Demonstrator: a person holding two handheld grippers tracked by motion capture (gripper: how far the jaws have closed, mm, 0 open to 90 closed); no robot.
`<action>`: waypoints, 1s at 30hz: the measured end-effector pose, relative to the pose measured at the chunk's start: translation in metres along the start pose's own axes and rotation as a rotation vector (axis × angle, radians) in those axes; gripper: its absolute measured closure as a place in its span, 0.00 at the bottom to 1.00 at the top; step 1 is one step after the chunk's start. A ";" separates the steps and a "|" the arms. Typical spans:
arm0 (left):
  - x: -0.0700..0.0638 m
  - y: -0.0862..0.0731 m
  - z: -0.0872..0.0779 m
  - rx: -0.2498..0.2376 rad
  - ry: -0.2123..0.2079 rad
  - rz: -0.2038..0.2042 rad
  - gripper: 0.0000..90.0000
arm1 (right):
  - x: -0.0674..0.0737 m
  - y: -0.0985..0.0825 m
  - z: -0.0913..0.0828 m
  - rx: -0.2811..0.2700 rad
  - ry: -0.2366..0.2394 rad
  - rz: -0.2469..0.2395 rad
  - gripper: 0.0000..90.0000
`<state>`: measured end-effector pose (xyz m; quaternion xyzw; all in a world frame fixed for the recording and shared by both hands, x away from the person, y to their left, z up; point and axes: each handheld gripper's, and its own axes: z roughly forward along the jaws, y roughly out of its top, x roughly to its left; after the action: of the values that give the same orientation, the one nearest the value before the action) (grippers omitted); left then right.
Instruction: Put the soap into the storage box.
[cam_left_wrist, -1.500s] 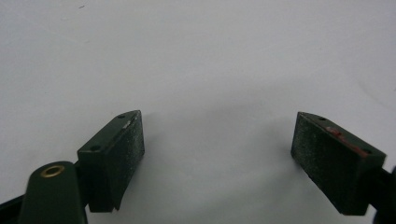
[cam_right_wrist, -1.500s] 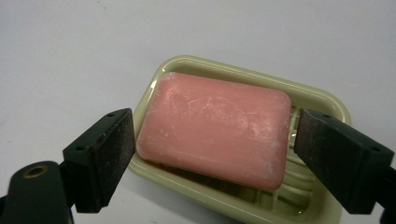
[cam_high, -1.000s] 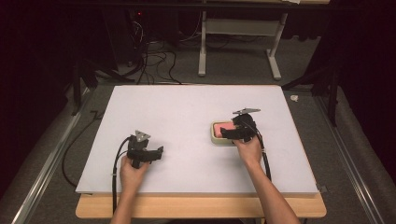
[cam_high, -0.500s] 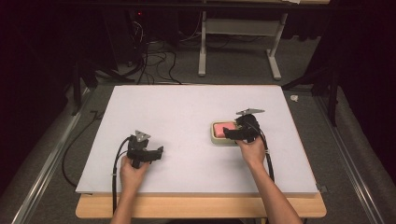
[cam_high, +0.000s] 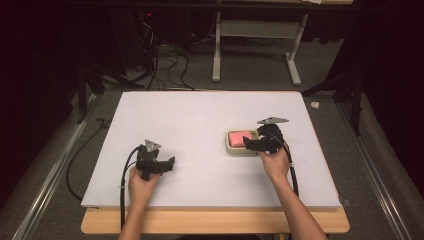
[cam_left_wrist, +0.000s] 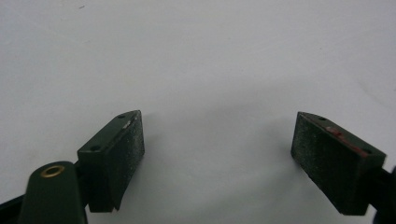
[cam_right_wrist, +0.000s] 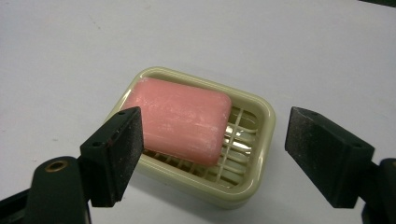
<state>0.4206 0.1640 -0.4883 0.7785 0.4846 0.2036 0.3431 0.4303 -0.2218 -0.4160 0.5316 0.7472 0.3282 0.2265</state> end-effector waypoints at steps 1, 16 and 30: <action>0.000 0.000 0.000 -0.001 0.000 0.000 0.20 | 0.000 0.000 0.000 -0.002 0.000 0.001 0.22; 0.000 0.000 0.000 -0.001 -0.001 -0.001 0.20 | -0.010 -0.008 -0.010 -0.017 -0.005 0.014 0.23; 0.000 0.000 0.000 0.000 0.000 0.000 0.20 | -0.027 -0.020 -0.028 -0.048 -0.021 0.038 0.23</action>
<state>0.4206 0.1640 -0.4883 0.7786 0.4844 0.2037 0.3430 0.4071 -0.2589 -0.4114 0.5436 0.7264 0.3451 0.2406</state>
